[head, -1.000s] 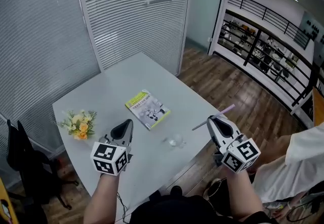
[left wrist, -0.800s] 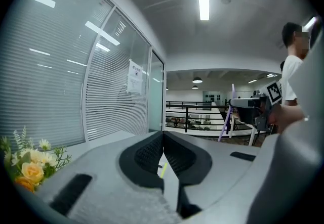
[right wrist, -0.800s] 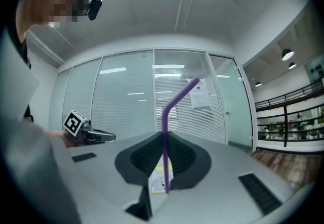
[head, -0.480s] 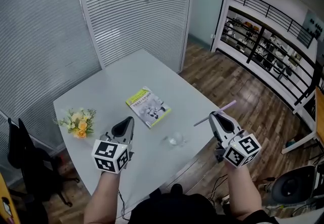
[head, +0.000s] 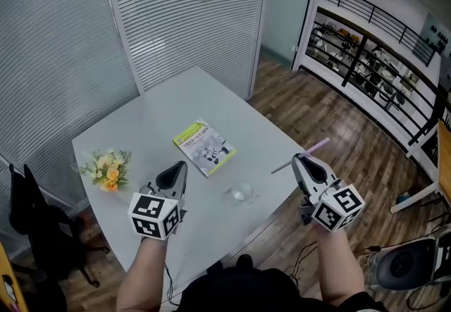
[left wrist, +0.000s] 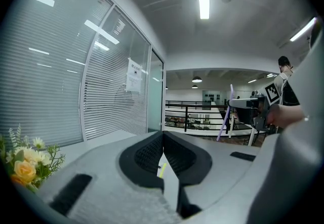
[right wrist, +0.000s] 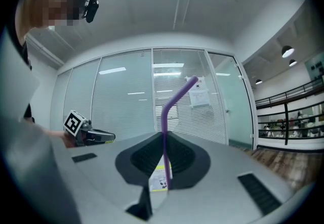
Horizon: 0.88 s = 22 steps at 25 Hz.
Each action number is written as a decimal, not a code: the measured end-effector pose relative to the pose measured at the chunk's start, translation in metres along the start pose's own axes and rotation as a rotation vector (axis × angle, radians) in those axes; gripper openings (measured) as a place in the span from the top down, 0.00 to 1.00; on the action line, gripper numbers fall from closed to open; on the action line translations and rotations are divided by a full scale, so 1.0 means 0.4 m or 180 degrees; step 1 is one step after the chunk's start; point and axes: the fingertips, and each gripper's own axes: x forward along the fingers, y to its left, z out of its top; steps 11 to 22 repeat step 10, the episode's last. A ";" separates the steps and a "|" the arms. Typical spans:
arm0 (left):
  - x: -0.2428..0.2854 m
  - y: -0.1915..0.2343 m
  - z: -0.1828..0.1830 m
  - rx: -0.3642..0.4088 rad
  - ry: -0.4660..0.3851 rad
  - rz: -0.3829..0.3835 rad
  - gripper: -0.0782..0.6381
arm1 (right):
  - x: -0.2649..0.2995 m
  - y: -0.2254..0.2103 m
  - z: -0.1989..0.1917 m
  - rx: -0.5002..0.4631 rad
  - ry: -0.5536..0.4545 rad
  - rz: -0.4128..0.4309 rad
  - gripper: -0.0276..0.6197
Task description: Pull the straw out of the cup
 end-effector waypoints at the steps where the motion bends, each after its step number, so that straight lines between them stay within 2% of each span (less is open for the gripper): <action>1: 0.000 -0.002 -0.001 -0.0002 0.0002 -0.0005 0.88 | -0.002 0.001 -0.001 0.0013 0.0004 0.0002 0.92; 22: -0.005 0.003 -0.007 -0.0016 0.0016 -0.0035 0.88 | 0.006 0.016 -0.011 0.0053 0.0066 0.0013 0.92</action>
